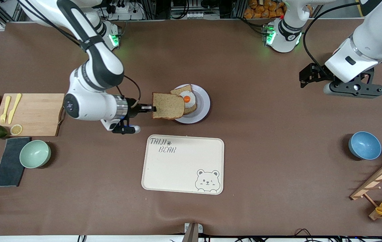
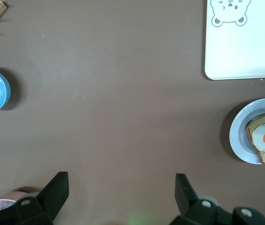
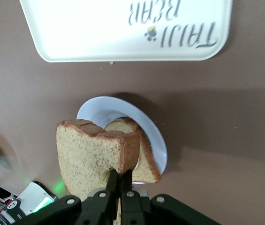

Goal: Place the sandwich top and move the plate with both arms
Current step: 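Lower the bread slice onto the egg toast with the right gripper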

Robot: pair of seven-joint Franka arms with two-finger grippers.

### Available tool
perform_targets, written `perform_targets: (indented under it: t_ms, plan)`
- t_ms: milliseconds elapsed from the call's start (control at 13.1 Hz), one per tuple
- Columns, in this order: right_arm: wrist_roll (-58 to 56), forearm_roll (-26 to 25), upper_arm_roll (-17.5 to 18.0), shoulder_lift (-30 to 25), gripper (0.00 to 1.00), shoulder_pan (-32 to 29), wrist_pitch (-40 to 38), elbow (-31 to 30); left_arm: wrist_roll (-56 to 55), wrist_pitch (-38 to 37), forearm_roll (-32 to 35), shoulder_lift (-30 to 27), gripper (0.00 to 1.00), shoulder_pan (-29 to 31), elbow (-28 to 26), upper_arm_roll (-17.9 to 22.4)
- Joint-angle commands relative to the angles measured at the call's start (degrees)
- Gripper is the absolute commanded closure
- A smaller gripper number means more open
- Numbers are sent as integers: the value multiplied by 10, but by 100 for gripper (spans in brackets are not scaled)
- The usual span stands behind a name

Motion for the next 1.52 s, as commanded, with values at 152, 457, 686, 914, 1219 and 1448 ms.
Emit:
perform_targets:
  t_ms: [152,457,686,914,1219,1448]
  plan:
    - [20,-6,26,-21,100,22,86,-55,-8,-7,15,-9,0,1,-4,-1]
    - [24,-5,25,-19,100,65,147,-97,-8,-7,15,-3,0,1,-4,-1]
    - [44,-6,25,-17,100,95,171,-116,-9,-6,11,4,0,5,-4,1]
    - [44,-6,24,-15,100,111,208,-140,-6,-6,-3,13,0,7,-4,4]
    - [44,-7,23,1,100,120,242,-144,3,-7,-18,39,0,9,-9,4]
    - [44,-7,21,12,100,122,252,-144,4,-6,-57,51,0,10,-11,4]
